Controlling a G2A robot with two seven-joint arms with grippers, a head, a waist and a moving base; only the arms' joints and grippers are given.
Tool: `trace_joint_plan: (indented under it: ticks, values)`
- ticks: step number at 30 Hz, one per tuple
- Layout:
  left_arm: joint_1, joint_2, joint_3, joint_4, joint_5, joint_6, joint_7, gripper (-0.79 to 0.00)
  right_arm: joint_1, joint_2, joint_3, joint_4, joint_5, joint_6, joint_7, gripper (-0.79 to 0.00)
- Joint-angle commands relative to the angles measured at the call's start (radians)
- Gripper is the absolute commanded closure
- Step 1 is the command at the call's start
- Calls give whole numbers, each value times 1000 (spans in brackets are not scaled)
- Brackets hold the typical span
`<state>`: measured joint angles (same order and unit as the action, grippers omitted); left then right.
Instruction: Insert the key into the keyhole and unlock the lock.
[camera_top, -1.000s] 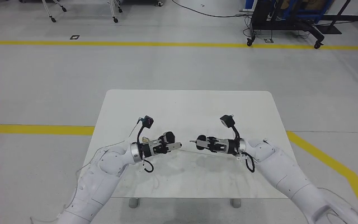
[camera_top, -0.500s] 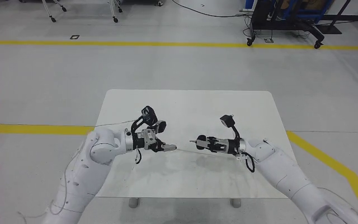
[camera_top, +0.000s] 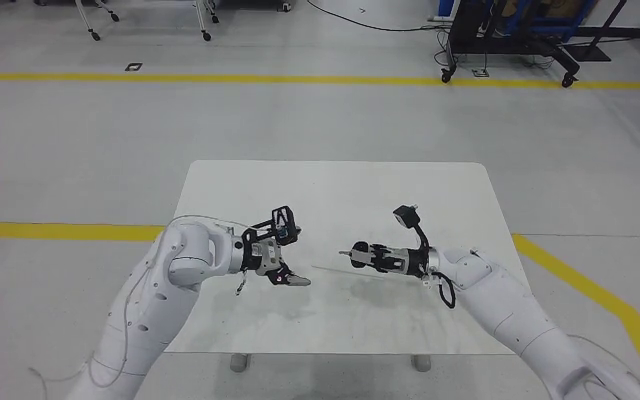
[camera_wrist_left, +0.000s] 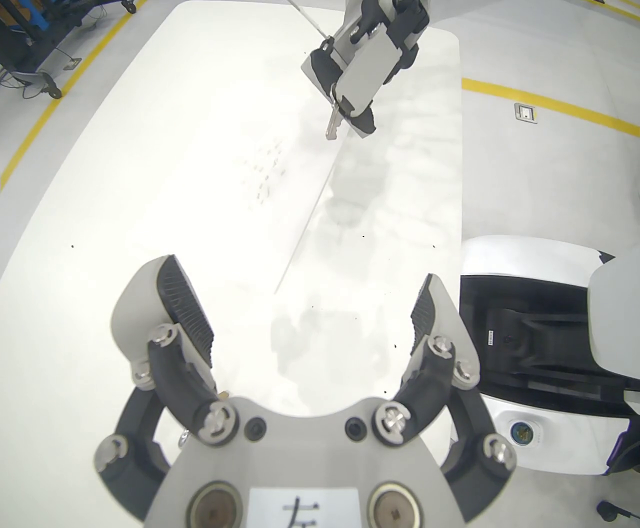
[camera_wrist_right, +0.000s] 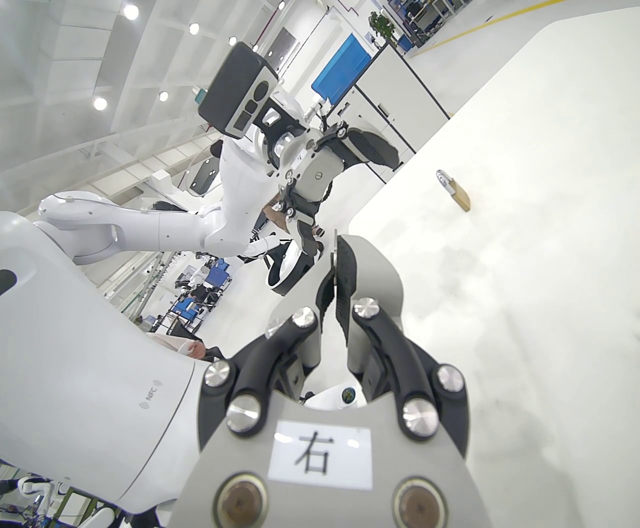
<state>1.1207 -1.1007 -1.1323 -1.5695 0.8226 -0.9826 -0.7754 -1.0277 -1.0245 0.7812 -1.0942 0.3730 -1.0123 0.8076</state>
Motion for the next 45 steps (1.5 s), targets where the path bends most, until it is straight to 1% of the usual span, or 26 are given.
trace_joint_plan:
  ticks: [1, 4, 6, 8, 11, 14, 17, 19, 21, 26, 31, 33, 35, 37, 38, 39, 44, 45]
  values:
    - [20, 5, -14, 4, 56, 14, 36, -785, 0, 0, 0, 0, 0, 0, 0, 0]
    - [34, 18, -51, -1, 157, -20, 64, -785, 0, 0, 0, 0, 0, 0, 0, 0]
    - [40, 33, -44, -41, 252, -30, 83, -785, 0, 0, 0, 0, 0, 0, 0, 0]
    - [45, 54, -52, -34, 314, -30, 130, -785, 0, 0, 0, 0, 0, 0, 0, 0]
    - [31, 93, -60, -9, 381, -30, 180, -785, 0, 0, 0, 0, 0, 0, 0, 0]
    - [4, 128, -33, 47, 438, -30, 179, -785, 0, 0, 0, 0, 0, 0, 0, 0]
    - [-45, 149, 7, 125, 423, -30, 208, -779, 0, 0, 0, 0, 0, 0, 0, 0]
    - [-79, 157, 45, 163, 401, -30, 244, -720, 0, 0, 0, 0, 0, 0, 0, 0]
    - [-115, 163, 99, 191, 402, -30, 259, -699, 0, 0, 0, 0, 0, 0, 0, 0]
    - [-218, 167, 234, 271, 396, -30, 280, -631, 0, 0, 0, 0, 0, 0, 0, 0]
    - [-310, 158, 355, 347, 365, -30, 313, -622, 0, 0, 0, 0, 0, 0, 0, 0]
    - [-342, 154, 400, 371, 360, -30, 315, -606, 0, 0, 0, 0, 0, 0, 0, 0]
    - [-370, 148, 442, 401, 353, -30, 306, -563, 0, 0, 0, 0, 0, 0, 0, 0]
    - [-396, 139, 483, 424, 337, -30, 299, -480, 0, 0, 0, 0, 0, 0, 0, 0]
    - [-409, 135, 500, 436, 329, -30, 295, -456, 0, 0, 0, 0, 0, 0, 0, 0]
    - [-420, 131, 516, 446, 318, -30, 298, -391, 0, 0, 0, 0, 0, 0, 0, 0]
    - [-464, 114, 592, 485, 284, -30, 308, -332, 0, 0, 0, 0, 0, 0, 0, 0]
    - [-473, 111, 606, 495, 280, -30, 301, -302, 0, 0, 0, 0, 0, 0, 0, 0]
